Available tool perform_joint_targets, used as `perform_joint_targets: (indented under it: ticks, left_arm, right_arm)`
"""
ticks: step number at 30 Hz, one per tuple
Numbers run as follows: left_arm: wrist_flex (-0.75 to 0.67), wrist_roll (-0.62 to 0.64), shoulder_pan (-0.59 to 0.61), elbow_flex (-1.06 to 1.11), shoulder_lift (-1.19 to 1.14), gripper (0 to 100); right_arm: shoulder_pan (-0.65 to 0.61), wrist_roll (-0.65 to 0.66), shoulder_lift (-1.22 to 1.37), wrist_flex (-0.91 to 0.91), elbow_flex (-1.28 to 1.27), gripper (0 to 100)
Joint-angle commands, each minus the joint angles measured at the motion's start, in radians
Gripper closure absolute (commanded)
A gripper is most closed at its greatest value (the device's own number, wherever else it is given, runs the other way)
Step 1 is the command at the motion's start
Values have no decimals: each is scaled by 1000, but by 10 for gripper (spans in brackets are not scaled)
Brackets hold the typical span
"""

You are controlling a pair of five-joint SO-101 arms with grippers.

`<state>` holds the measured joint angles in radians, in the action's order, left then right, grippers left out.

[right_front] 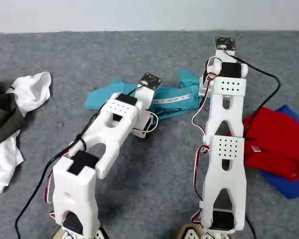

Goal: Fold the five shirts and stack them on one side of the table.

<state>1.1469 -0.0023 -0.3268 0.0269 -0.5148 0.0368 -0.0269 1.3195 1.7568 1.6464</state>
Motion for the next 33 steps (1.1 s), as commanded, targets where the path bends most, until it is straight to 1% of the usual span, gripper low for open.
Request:
perform_joint_targets:
  ticks: [1,2,3,7,12,16,18,20,27,33]
  left_arm:
    - [43,3,-2,-94,-38,950]
    - [60,3,2,-116,-46,984]
    - [80,3,3,-137,-52,991]
    - [226,2,5,-268,-52,988]
    - [453,2,29,-521,-52,989]
    - [595,0,68,-756,-52,989]
    - [611,2,89,-849,-48,989]
    - [609,2,112,-886,-14,989]
    - [609,-34,184,-869,180,989]
    - [608,-34,215,-871,388,989]
  right_arm:
    - [13,-9,-16,42,28,989]
    - [13,-9,-16,42,28,989]
    - [13,-9,-16,42,28,989]
    - [13,-9,-16,42,28,989]
    - [7,-9,-16,41,28,989]
    - [-39,-9,-21,39,29,989]
    - [-73,-9,-36,39,35,987]
    - [-101,-8,-81,39,34,987]
    - [-110,-8,-283,39,34,987]
    - [-110,-9,-476,39,34,987]
